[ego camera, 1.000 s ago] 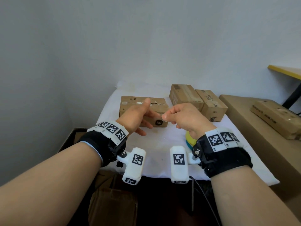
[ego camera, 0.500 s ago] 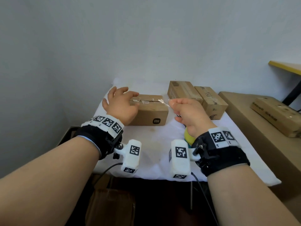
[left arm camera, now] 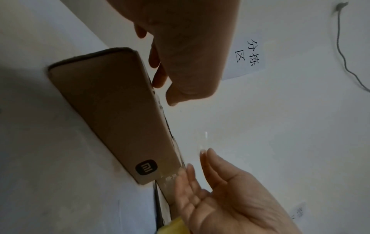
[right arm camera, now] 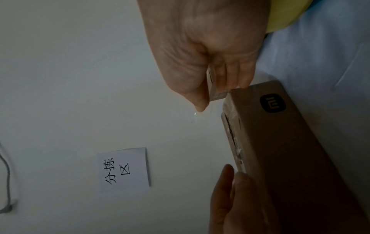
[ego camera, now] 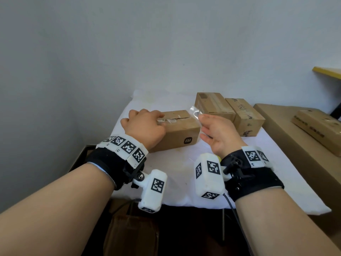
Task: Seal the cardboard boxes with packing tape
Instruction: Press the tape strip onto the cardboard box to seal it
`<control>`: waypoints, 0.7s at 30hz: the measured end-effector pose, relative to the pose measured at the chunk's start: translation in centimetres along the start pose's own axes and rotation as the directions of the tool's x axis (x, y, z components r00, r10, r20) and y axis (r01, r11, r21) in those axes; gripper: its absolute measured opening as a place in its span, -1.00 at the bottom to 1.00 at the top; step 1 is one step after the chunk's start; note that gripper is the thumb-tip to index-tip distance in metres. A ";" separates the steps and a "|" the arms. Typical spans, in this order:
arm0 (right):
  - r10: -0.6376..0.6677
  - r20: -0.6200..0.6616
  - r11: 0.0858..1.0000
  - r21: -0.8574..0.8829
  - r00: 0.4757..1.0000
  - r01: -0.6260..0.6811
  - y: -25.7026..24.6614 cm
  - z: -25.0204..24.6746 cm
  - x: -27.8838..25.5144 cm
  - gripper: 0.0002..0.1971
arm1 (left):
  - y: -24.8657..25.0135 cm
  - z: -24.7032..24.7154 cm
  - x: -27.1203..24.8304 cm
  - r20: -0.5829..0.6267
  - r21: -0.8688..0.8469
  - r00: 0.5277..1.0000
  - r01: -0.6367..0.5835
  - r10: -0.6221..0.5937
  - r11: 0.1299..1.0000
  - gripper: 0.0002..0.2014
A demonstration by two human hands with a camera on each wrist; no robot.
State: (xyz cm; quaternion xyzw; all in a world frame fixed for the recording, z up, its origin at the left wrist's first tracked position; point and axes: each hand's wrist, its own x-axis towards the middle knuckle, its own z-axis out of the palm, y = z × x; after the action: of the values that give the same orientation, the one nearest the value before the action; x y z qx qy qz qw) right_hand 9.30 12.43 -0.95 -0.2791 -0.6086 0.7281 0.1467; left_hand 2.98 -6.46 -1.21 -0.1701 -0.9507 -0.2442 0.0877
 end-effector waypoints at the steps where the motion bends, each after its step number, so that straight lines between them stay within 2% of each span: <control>1: 0.024 -0.026 1.000 0.015 0.999 -0.024 0.0 0.0 -0.1 -0.78 | 0.0 0.0 0.1 -0.013 -0.019 0.999 -0.033 0.033 0.999 -0.60; 4: 0.159 -0.016 0.985 0.077 0.987 -0.157 -0.1 -0.3 -0.4 -0.71 | 0.1 0.6 0.4 0.003 -0.196 0.983 -0.181 0.185 0.964 -0.59; 6: 0.245 0.024 0.964 0.103 0.969 -0.246 -0.2 -0.4 -0.5 -0.74 | 0.4 1.2 0.4 0.007 -0.287 0.969 -0.235 0.247 0.929 -0.56; 9: 0.311 0.059 0.943 0.102 0.949 -0.316 0.1 -0.1 -1.1 -0.74 | 0.8 1.6 0.5 -0.009 -0.347 0.961 -0.263 0.277 0.900 -0.48; 14: 0.378 0.076 0.909 0.158 0.923 -0.386 1.2 0.7 -2.0 -0.62 | 1.1 2.2 0.3 -0.023 -0.362 0.952 -0.292 0.304 0.885 -0.36; 17: 0.405 0.079 0.888 0.202 0.911 -0.413 1.7 1.2 -2.2 -0.68 | 1.1 2.3 0.3 -0.030 -0.366 0.955 -0.286 0.295 0.886 -0.31; 21: 0.400 0.056 0.884 0.238 0.915 -0.402 2.1 1.6 -2.4 -0.77 | 1.2 2.5 0.3 -0.039 -0.346 0.954 -0.292 0.297 0.892 -0.34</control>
State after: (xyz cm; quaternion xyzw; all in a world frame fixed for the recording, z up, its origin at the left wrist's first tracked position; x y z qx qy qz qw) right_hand 10.56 9.32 -2.22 -0.3765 -0.4436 0.8129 0.0246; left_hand 2.94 -4.17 -2.75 -0.3268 -0.8563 -0.3908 0.0854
